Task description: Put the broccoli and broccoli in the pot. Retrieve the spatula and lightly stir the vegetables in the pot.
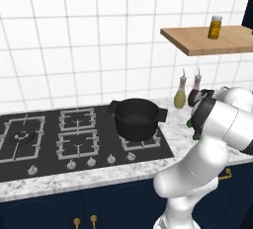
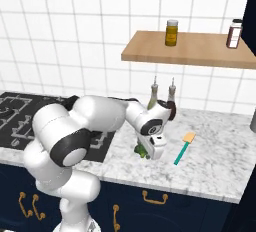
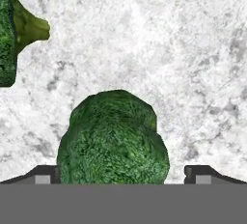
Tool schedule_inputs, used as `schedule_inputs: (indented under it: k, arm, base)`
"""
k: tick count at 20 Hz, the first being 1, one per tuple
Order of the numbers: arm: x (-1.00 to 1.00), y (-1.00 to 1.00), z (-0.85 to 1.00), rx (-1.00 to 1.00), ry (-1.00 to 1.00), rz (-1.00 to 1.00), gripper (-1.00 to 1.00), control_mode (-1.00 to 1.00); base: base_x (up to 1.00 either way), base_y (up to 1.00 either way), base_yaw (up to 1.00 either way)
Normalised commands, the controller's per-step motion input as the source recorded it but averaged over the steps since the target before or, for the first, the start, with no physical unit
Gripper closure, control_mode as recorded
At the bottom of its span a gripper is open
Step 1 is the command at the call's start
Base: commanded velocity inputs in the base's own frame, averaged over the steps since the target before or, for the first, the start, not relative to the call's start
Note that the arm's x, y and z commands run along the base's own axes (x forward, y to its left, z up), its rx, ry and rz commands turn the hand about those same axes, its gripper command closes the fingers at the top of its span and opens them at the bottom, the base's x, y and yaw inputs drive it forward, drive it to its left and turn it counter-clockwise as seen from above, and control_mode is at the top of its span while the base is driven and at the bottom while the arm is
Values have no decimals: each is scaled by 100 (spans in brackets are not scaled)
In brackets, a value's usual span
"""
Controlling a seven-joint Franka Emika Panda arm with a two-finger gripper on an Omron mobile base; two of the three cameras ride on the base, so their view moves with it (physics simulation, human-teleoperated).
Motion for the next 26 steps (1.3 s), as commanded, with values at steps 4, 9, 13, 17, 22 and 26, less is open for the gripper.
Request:
schedule_inputs:
  k: [4, 9, 13, 17, 22, 26]
  arm:
    - [5, 0, -14, 2, -1, 0, 100, -100]
    - [-24, 0, 25, 1, -11, 0, 100, -100]
    - [-58, 23, 89, 0, -15, 5, 100, -100]
    - [-46, 65, 100, -3, -15, 7, 100, -100]
    - [-25, 100, 100, -7, -1, 3, 100, -100]
    - [-14, 99, 100, -9, 0, 0, 100, -100]
  base:
    - [0, 0, 0]
    - [0, 0, 0]
    - [0, 0, 0]
    - [0, 0, 0]
    - [0, 0, 0]
    - [0, 0, 0]
